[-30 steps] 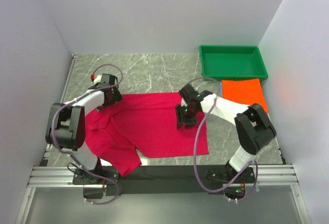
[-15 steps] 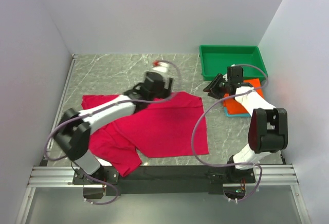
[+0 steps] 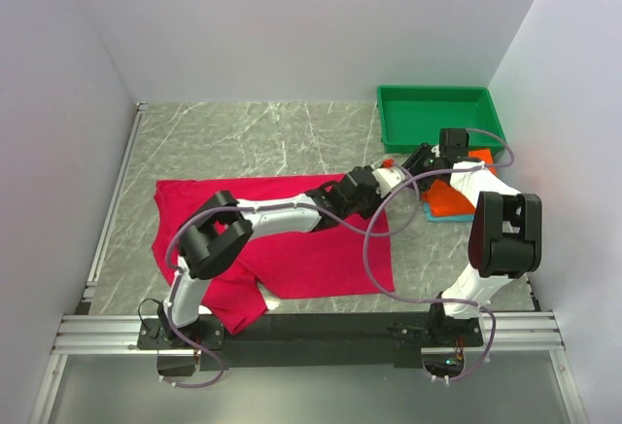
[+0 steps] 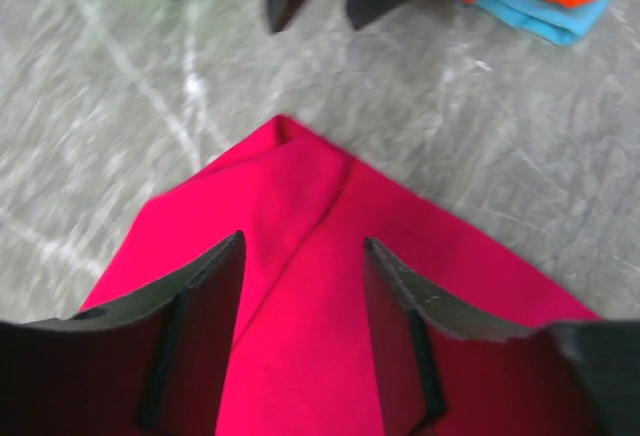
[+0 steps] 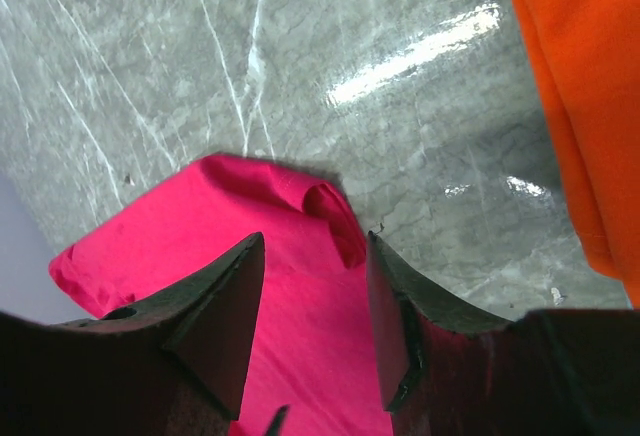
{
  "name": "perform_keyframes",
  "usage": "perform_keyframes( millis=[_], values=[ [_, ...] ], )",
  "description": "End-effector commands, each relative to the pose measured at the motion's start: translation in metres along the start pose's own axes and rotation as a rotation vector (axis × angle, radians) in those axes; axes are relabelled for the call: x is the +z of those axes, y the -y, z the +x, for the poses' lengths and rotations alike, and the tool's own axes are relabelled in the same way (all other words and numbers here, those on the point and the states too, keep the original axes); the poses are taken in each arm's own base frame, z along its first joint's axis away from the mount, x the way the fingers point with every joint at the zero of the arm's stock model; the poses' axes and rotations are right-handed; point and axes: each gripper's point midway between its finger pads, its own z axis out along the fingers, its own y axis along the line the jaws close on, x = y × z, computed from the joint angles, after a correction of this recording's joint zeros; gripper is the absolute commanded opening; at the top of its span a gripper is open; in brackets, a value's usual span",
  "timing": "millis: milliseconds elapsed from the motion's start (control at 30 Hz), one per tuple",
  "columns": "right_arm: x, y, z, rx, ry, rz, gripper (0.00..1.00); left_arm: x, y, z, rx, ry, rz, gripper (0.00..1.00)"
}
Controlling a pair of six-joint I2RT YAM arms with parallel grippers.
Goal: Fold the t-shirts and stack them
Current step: Fold the tshirt
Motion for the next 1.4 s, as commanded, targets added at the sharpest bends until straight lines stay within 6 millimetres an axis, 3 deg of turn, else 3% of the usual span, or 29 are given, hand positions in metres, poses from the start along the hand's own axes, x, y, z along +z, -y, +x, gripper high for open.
perform_keyframes(
  millis=[0,400,733,967,1367],
  values=[
    [-0.001,-0.007,-0.013,-0.011,0.024,-0.032,0.52,0.009,0.011,-0.038,0.064,0.119,0.06,0.54],
    [0.005,-0.002,-0.009,-0.003,0.004,-0.04,0.52,0.052,0.019,0.012,0.115,0.024,0.084,0.51],
    [0.006,0.001,-0.006,-0.004,-0.004,-0.041,0.52,0.067,0.007,0.023,0.096,0.003,0.076,0.41],
    [0.007,-0.001,-0.005,-0.008,-0.013,-0.051,0.52,0.071,0.008,0.03,0.074,-0.011,0.1,0.26],
    [0.008,-0.001,-0.004,-0.005,-0.021,-0.06,0.52,0.073,0.015,0.034,0.048,-0.022,0.141,0.33]
  ],
)
